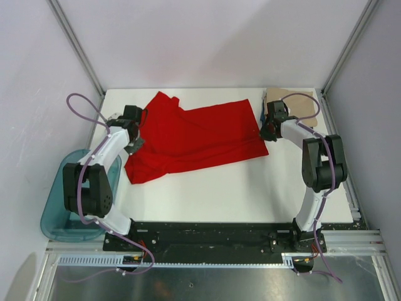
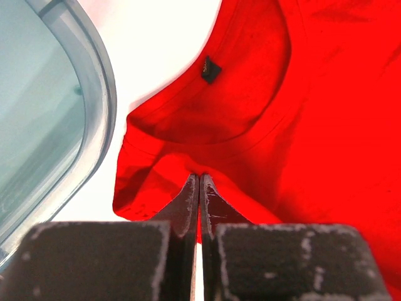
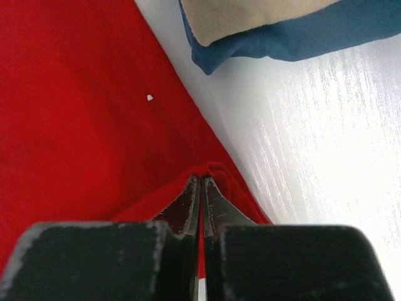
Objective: Fold and stack the t-shirts
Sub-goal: Fold the flattened tshirt in 1/3 of the way
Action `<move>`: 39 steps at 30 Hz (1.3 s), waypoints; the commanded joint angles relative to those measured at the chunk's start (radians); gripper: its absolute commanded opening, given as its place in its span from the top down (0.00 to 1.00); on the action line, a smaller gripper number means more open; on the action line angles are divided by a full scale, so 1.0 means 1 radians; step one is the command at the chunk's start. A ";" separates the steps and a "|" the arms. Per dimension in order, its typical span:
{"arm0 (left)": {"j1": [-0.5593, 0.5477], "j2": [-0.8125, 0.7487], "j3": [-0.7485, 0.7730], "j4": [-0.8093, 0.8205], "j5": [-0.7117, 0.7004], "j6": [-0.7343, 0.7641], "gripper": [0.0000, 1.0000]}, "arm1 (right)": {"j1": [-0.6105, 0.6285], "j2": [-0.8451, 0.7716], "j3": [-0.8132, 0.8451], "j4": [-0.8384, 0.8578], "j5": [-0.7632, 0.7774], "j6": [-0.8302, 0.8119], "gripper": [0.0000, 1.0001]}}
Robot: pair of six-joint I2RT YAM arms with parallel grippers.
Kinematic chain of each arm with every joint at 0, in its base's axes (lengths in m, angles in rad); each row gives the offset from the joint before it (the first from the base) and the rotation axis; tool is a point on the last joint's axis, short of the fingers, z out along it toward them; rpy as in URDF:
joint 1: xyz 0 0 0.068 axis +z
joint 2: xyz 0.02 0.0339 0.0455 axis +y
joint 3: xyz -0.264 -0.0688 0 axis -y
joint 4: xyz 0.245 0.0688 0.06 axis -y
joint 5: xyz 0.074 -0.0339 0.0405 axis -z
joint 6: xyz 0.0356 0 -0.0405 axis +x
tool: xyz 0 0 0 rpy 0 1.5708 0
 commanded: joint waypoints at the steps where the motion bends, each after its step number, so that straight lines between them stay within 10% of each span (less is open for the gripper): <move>1: 0.008 0.012 0.037 0.026 -0.039 0.010 1.00 | -0.006 0.015 0.044 0.049 -0.006 -0.012 1.00; 13: 0.020 0.057 0.043 0.064 0.005 0.054 1.00 | -0.012 -0.014 0.088 0.026 -0.005 -0.020 0.60; 39: 0.036 0.185 0.196 0.093 0.071 0.134 0.99 | 0.010 0.028 -0.062 -0.021 -0.052 0.024 0.82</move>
